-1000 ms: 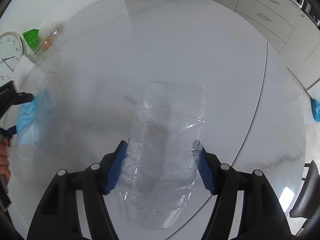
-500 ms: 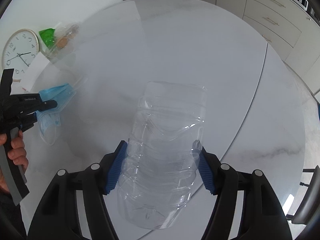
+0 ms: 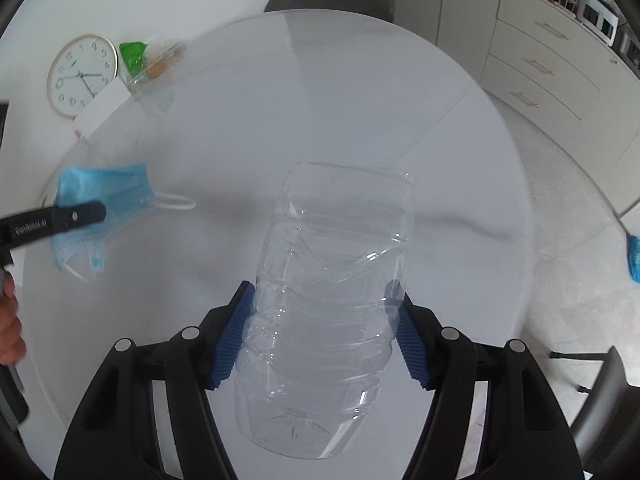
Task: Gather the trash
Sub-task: 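Carry the bottle and mask to the wastebasket and open the right tool, then open the left tool to drop the blue face mask into the wastebasket, then move the left tool over the table to the red-and-white medicine box, then close the left tool on the red-and-white medicine box and lift it, then carry the medicine box over the wastebasket and open the left tool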
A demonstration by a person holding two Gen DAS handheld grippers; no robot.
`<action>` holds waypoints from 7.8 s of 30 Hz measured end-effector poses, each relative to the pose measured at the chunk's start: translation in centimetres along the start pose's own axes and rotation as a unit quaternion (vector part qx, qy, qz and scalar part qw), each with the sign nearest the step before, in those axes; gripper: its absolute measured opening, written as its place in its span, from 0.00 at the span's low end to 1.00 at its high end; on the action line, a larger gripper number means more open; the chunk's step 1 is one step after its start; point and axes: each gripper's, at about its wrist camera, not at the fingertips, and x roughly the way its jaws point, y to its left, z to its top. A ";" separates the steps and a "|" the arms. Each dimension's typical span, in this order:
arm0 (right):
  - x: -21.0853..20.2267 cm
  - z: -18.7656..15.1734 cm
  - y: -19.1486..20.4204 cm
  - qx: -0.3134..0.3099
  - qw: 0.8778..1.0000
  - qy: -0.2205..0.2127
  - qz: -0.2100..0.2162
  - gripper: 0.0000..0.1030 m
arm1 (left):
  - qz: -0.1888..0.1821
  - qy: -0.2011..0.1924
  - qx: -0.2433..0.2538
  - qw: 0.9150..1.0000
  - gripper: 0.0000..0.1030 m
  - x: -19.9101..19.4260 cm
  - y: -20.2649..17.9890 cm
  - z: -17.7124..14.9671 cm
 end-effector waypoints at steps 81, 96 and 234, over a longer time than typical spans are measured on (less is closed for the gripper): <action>-9.1 -34.2 -34.5 0.297 0.935 0.046 -0.189 0.98 | -0.135 0.096 0.455 0.875 0.90 7.1 -40.5 -30.6; -9.9 -17.8 -18.7 0.014 0.996 -0.062 -0.065 0.98 | -0.019 -0.045 0.179 0.983 0.93 -5.4 -23.2 -19.6; -11.5 -27.7 -21.0 0.120 0.983 -0.003 -0.140 0.98 | -0.128 0.035 0.336 0.933 0.90 0.8 -27.5 -25.7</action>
